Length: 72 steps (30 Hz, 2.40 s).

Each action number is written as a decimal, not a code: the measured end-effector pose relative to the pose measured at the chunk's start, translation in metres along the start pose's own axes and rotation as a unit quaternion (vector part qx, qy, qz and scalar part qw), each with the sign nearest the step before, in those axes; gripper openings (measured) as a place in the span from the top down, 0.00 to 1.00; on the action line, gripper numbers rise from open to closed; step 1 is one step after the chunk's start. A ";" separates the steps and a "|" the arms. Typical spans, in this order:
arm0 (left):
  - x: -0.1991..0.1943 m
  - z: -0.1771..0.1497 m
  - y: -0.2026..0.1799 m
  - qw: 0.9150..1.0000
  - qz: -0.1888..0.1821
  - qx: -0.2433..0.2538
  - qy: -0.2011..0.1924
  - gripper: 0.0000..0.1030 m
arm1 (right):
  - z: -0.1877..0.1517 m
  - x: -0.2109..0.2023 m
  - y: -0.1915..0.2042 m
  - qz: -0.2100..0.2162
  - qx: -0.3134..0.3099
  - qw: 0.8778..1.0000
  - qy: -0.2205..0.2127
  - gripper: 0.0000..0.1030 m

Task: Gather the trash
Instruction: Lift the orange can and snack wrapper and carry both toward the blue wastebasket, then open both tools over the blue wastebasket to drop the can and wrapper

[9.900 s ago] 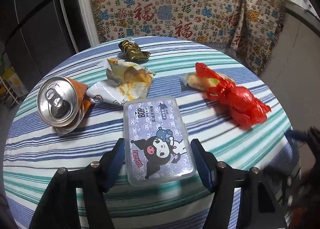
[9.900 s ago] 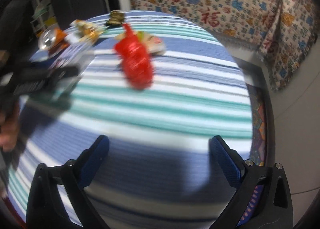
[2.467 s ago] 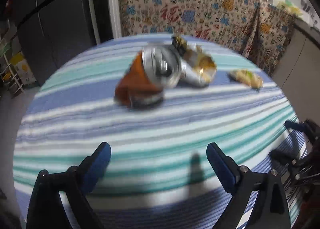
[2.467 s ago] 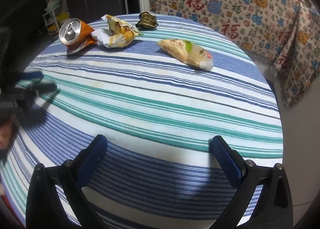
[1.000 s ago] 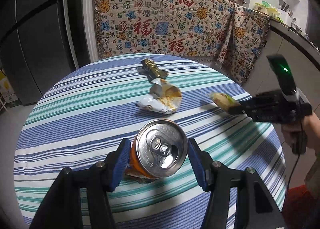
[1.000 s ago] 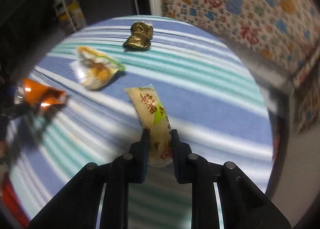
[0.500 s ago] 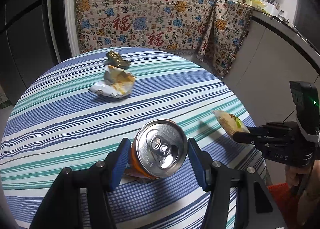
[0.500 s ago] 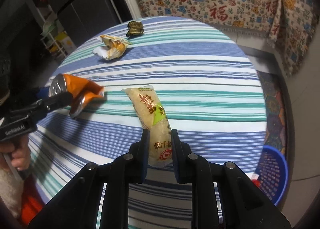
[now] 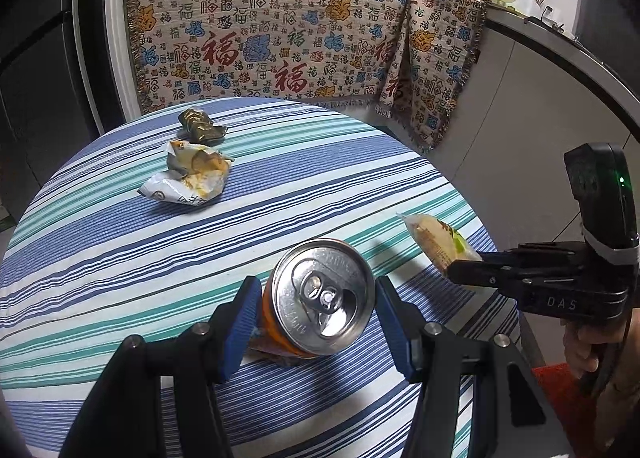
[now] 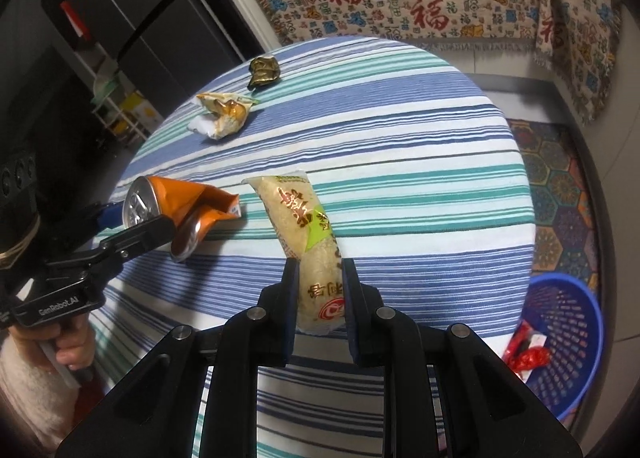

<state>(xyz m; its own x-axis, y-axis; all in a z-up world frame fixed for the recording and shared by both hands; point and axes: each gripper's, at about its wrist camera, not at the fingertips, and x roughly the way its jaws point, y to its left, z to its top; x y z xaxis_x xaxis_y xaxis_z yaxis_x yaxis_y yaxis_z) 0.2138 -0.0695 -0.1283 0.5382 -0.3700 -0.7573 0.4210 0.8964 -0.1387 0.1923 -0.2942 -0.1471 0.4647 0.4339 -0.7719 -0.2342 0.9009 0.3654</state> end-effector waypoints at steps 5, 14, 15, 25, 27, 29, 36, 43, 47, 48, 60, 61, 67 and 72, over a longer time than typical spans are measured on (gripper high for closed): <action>0.002 -0.003 -0.005 1.000 -0.003 0.005 -0.001 0.43 | -0.002 -0.004 -0.005 0.002 0.008 1.000 -0.002 0.81; 0.000 -0.002 -0.023 1.000 -0.013 0.006 -0.009 0.43 | -0.012 -0.020 -0.023 0.028 0.039 0.999 -0.012 0.81; 0.001 -0.001 -0.026 1.000 -0.015 0.010 -0.008 0.43 | -0.012 -0.023 -0.024 0.026 0.041 0.999 -0.016 0.81; -0.012 0.010 -0.100 0.997 -0.061 0.044 -0.026 0.43 | -0.028 -0.081 -0.095 -0.040 0.093 0.993 -0.064 0.81; -0.013 0.013 -0.121 0.995 -0.082 0.048 -0.027 0.43 | -0.036 -0.093 -0.117 -0.065 0.106 0.990 -0.066 0.81; -0.011 0.015 -0.147 0.993 -0.105 0.055 -0.025 0.43 | -0.046 -0.105 -0.140 -0.086 0.124 0.986 -0.067 0.81; 0.024 0.004 -0.226 0.984 -0.160 0.073 0.013 0.43 | -0.083 -0.128 -0.206 -0.124 0.184 0.974 -0.052 0.81; 0.085 -0.011 -0.271 0.979 -0.174 0.090 0.058 0.43 | -0.107 -0.130 -0.248 -0.129 0.222 0.966 -0.033 0.81; 0.110 -0.014 -0.278 0.979 -0.174 0.082 0.069 0.43 | -0.116 -0.129 -0.262 -0.124 0.240 0.962 -0.029 0.81; 0.116 -0.014 -0.281 0.979 -0.173 0.082 0.071 0.43 | -0.117 -0.128 -0.265 -0.122 0.243 0.962 -0.028 0.81; 0.169 -0.009 -0.280 0.977 -0.187 0.052 0.083 0.30 | -0.120 -0.116 -0.280 -0.120 0.266 0.956 -0.037 0.42; 0.167 -0.007 -0.278 0.978 -0.187 0.048 0.082 0.30 | -0.120 -0.119 -0.281 -0.126 0.268 0.954 -0.039 0.42; 0.119 -0.001 -0.266 0.980 -0.183 0.044 0.060 0.30 | -0.110 -0.142 -0.273 -0.184 0.257 0.946 -0.070 0.17; 0.054 -0.007 -0.238 0.985 -0.166 0.040 0.039 0.28 | -0.087 -0.148 -0.239 -0.236 0.201 0.946 -0.096 0.13</action>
<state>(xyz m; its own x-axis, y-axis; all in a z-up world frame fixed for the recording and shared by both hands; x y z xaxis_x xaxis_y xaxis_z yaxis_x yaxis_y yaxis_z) 0.1378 -0.3007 -0.1401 0.3054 -0.6164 -0.7258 0.6218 0.7063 -0.3383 0.1050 -0.5746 -0.1652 0.5922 -0.0593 -0.8036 0.3635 0.9097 0.2007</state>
